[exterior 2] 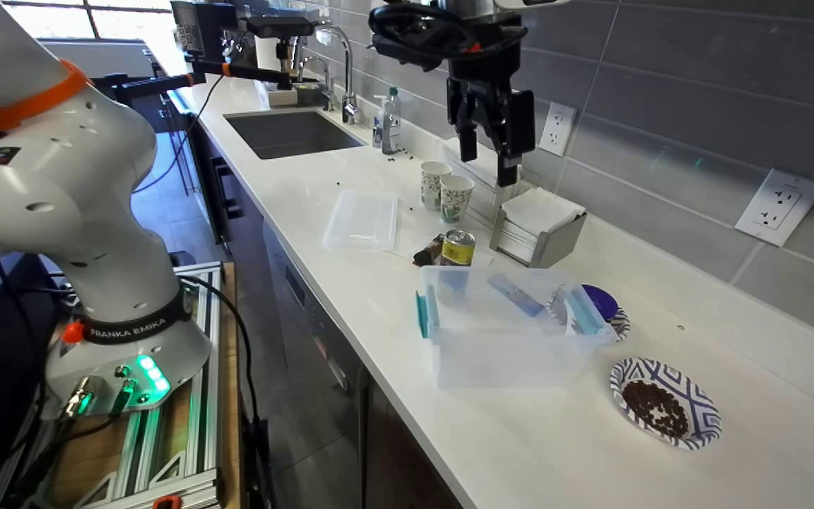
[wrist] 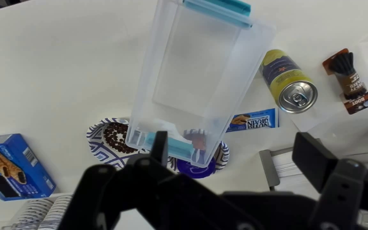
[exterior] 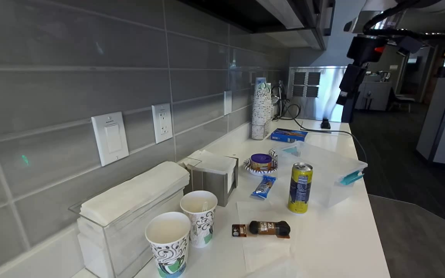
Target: Move the clear container to the right.
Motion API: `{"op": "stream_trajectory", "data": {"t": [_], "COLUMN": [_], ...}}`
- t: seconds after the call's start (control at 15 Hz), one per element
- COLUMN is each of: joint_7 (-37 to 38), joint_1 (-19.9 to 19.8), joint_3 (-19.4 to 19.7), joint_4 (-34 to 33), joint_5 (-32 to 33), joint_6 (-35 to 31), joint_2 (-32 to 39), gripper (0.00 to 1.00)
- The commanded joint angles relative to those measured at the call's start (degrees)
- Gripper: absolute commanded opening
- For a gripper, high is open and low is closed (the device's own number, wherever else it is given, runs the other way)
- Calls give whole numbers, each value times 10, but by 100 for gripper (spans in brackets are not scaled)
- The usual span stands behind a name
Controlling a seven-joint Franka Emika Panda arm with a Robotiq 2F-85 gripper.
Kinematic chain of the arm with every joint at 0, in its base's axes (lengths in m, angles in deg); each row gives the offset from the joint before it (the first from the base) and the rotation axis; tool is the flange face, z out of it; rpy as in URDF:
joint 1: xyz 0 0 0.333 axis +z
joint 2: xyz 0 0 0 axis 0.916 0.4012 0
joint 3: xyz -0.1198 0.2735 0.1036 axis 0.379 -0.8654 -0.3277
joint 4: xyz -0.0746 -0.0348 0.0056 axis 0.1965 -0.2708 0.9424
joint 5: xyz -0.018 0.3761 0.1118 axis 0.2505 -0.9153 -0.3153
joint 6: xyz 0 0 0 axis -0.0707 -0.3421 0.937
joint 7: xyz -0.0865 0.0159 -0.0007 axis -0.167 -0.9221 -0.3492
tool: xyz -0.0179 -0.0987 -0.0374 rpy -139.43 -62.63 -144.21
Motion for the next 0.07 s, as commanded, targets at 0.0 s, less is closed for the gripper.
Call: {"op": "stream_trajectory", "data": {"t": [0.0], "joint_7": [4], "joint_1": [10], "joint_3": [9], "joint_4": [-2], "joint_5": [5], "joint_6": [2], "joint_2": [0], "gripper": [100]}}
